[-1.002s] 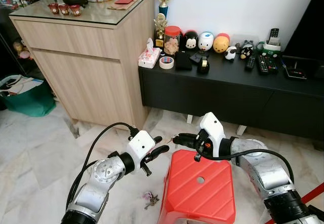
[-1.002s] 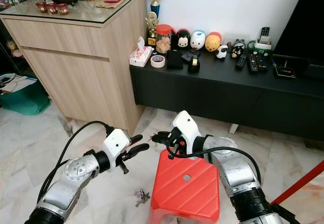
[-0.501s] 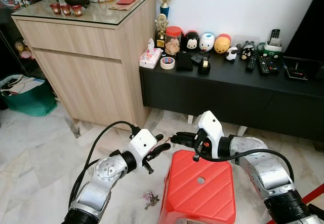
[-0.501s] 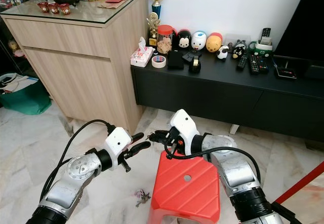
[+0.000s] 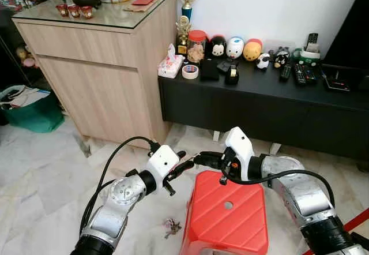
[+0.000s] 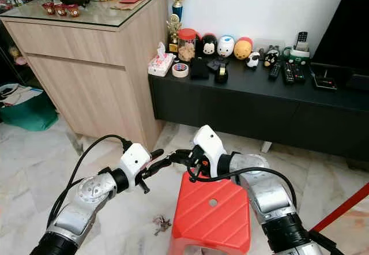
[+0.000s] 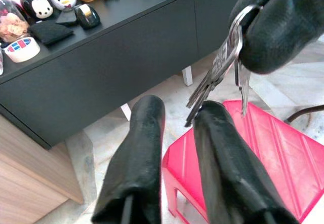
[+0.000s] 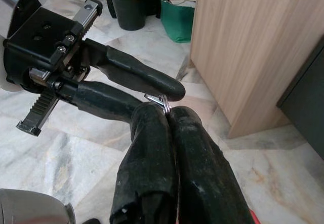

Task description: Hang keys on a hook

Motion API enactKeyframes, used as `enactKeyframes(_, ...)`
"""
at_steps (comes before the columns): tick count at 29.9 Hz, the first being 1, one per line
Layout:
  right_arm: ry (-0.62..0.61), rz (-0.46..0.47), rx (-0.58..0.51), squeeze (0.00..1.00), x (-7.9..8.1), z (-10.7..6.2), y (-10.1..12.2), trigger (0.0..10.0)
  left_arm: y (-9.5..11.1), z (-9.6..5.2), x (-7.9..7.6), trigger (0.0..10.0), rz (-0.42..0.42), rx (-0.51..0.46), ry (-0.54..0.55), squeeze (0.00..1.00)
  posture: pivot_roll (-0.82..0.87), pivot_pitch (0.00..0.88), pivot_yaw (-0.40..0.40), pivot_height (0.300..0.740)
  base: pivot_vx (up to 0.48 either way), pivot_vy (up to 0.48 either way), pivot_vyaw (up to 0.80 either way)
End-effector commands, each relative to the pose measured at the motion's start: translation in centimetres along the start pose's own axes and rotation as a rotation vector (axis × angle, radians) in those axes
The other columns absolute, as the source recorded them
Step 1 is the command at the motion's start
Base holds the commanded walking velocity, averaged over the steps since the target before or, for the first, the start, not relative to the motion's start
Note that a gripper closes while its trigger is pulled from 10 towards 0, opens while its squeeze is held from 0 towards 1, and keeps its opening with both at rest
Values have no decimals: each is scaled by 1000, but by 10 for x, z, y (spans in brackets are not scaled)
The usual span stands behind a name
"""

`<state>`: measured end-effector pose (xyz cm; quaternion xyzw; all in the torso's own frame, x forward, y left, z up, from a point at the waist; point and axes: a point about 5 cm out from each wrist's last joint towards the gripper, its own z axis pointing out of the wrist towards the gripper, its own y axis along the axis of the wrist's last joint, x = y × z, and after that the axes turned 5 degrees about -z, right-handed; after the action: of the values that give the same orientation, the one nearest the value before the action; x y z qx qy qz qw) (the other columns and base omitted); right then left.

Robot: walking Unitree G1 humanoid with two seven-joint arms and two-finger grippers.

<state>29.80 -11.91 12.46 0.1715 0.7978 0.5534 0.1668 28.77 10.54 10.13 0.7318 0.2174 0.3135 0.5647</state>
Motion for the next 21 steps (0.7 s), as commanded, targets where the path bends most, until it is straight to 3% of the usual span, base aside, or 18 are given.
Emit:
enactKeyframes(1, 18, -23, -15, 0, 3, 1, 7, 10000, 3, 1, 3, 0, 12, -5, 5, 0, -35, 0, -28, 734, 0, 0, 0)
enactKeyframes(21, -2, -15, -4, 0, 0, 0, 3, 10000, 3, 2, 1, 0, -14, -18, 2, 0, -34, 0, -29, 734, 0, 0, 0)
